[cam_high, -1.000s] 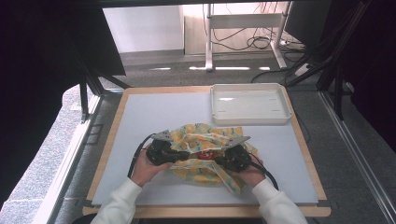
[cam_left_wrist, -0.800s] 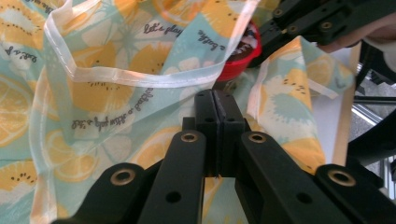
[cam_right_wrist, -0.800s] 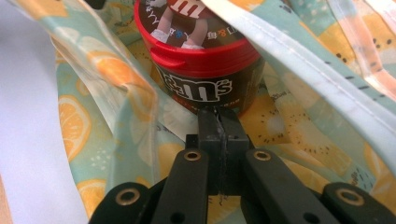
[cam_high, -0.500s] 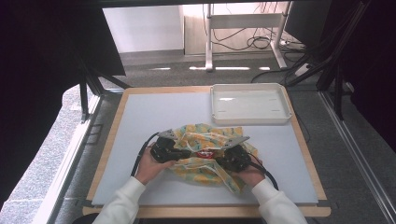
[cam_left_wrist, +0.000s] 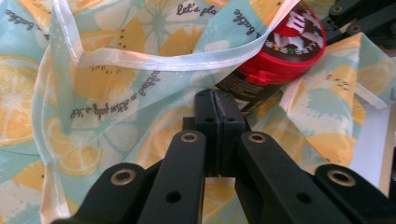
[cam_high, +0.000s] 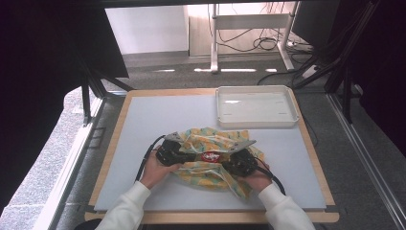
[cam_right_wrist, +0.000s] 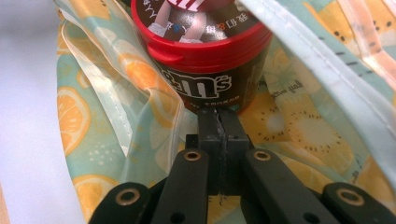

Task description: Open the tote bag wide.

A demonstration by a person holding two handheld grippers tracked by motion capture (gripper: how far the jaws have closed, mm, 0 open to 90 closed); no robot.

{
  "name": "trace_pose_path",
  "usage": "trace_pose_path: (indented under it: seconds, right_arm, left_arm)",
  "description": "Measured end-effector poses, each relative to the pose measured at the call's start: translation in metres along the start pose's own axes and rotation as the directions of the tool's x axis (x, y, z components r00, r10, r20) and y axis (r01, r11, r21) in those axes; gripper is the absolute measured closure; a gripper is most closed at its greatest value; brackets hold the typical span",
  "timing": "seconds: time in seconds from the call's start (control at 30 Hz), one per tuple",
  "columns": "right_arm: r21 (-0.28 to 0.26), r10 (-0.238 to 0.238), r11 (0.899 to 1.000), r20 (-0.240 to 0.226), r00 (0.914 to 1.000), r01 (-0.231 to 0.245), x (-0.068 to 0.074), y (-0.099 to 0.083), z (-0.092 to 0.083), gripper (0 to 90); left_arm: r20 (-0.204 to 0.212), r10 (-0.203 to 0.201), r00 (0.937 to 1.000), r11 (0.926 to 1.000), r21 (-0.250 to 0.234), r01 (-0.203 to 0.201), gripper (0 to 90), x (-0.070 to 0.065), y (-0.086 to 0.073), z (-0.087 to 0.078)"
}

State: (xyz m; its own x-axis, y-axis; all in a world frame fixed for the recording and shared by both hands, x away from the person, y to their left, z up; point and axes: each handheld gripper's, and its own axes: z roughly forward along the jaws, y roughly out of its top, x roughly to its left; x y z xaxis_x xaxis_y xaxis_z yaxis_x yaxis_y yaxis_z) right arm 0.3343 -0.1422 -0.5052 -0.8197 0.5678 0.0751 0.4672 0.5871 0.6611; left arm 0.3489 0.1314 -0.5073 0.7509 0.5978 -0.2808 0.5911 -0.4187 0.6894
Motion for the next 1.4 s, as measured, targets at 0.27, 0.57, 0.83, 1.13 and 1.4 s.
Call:
trace_pose_path:
  seconds: [0.27, 0.57, 0.83, 1.13, 1.4]
  right_arm:
    - [0.003, -0.001, 1.000, -0.003, 1.0000, 0.001, 0.000, 0.000, 0.000, 89.0]
    - [0.008, -0.010, 1.000, -0.007, 0.9999, 0.010, 0.001, -0.002, 0.000, 88.9]
    - [0.021, -0.023, 1.000, -0.017, 0.9996, 0.023, 0.004, -0.006, 0.000, 89.0]
    - [0.061, -0.066, 0.996, -0.056, 0.9963, 0.070, 0.021, -0.015, 0.005, 89.0]
    - [0.075, -0.100, 0.992, -0.068, 0.9927, 0.105, 0.033, -0.019, 0.006, 89.0]
  left_arm:
    - [-0.024, -0.019, 0.9995, 0.9998, -0.004, 0.019, 90.0, 0.005, 0.001, 0.005]
    - [-0.051, -0.029, 0.9983, 0.9996, -0.006, 0.029, 90.0, 0.012, 0.007, 0.009]
    - [-0.052, -0.078, 0.9956, 0.9969, -0.014, 0.077, 90.0, 0.026, 0.020, 0.021]
    - [-0.052, -0.136, 0.9894, 0.9906, 0.010, 0.137, 90.0, 0.036, 0.030, 0.043]
    - [-0.064, -0.173, 0.9828, 0.9841, 0.029, 0.175, 90.0, 0.044, 0.040, 0.054]
